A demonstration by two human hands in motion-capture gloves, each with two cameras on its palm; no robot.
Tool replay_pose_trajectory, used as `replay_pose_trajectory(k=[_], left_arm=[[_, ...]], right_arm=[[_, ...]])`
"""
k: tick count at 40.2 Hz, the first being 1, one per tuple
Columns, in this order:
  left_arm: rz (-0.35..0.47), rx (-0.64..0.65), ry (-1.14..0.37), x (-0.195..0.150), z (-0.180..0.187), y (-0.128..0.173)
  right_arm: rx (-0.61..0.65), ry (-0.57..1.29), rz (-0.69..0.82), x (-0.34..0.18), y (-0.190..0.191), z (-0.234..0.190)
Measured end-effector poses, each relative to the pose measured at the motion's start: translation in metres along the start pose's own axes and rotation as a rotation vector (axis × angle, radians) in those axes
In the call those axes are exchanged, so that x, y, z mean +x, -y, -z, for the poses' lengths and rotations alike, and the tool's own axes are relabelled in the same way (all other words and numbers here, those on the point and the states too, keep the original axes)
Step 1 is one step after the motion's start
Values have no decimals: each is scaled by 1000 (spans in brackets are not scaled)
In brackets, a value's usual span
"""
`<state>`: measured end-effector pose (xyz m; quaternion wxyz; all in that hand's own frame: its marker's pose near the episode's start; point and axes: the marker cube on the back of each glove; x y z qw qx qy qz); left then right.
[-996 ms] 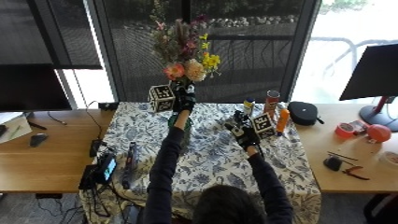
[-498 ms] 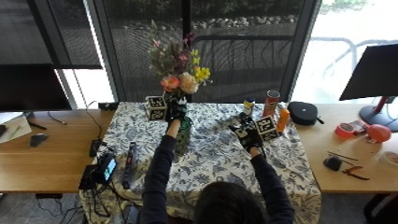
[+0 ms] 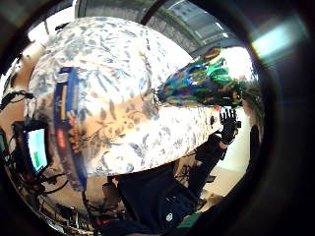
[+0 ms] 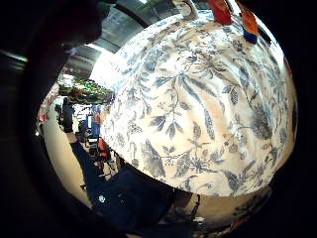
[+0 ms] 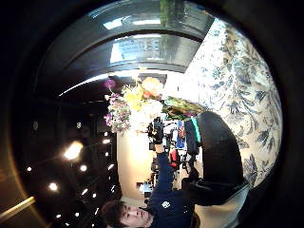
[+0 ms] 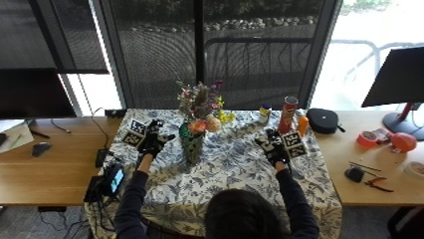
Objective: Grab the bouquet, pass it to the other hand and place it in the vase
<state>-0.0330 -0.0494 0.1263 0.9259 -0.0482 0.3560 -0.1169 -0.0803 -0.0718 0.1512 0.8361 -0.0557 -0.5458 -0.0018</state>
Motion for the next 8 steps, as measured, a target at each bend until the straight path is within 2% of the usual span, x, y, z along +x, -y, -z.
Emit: replay_pose_trajectory(k=[5, 8], left_arm=[[11, 23, -30, 16, 30, -21], [27, 9, -46, 22, 41, -27]], right_arm=[[24, -38, 19, 36, 34, 2], [28, -59, 20, 41, 39, 0]])
